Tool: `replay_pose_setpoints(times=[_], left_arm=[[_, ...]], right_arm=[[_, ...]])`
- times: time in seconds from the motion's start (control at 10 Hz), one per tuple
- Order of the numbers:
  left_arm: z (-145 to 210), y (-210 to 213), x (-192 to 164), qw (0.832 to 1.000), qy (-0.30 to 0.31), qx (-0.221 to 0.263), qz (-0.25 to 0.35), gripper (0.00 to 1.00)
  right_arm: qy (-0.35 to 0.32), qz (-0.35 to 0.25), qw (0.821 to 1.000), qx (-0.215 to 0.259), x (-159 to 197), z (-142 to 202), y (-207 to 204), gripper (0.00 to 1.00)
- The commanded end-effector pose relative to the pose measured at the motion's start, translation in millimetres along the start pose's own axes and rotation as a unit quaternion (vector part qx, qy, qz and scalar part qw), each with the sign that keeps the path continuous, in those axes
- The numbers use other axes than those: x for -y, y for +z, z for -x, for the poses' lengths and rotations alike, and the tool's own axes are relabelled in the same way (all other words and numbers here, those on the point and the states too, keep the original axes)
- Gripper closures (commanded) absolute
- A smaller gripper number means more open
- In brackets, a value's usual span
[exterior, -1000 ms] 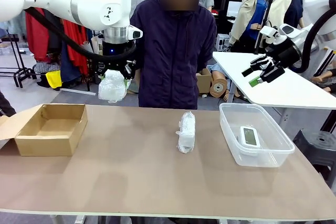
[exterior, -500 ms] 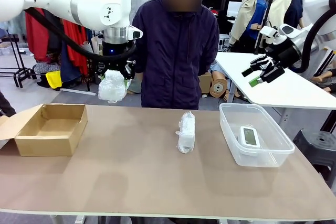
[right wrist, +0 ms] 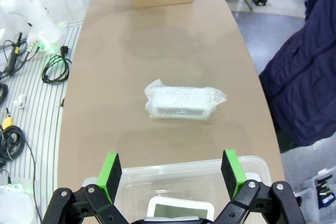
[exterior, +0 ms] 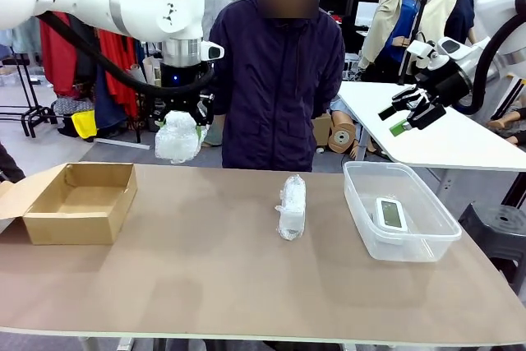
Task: Separate and place wrapped and unwrapped clocks.
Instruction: If the picked Digital clock is wrapped, place it in the Package Box ; if not, place it in the Organizing box.
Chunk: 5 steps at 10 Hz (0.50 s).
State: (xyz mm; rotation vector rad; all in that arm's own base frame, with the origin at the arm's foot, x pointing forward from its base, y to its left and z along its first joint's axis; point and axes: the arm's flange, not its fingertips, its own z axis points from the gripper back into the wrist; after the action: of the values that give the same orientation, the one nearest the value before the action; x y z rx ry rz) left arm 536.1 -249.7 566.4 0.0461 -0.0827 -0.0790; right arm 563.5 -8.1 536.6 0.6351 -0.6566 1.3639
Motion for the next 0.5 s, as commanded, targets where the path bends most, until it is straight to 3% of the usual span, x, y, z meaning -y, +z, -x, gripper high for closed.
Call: replay_pose_setpoints(times=[0.0, 0.4], left_arm=[[8, 30, -19, 1.000, -0.010, -0.010, 0.020, 1.00], [39, 72, -60, 0.999, -0.030, 0.028, 0.018, 1.00]], right_arm=[[0.011, 0.005, 1.000, -0.009, -4, 2, -1, 0.00], [0.011, 0.005, 1.000, -0.009, -4, 2, -1, 0.00]])
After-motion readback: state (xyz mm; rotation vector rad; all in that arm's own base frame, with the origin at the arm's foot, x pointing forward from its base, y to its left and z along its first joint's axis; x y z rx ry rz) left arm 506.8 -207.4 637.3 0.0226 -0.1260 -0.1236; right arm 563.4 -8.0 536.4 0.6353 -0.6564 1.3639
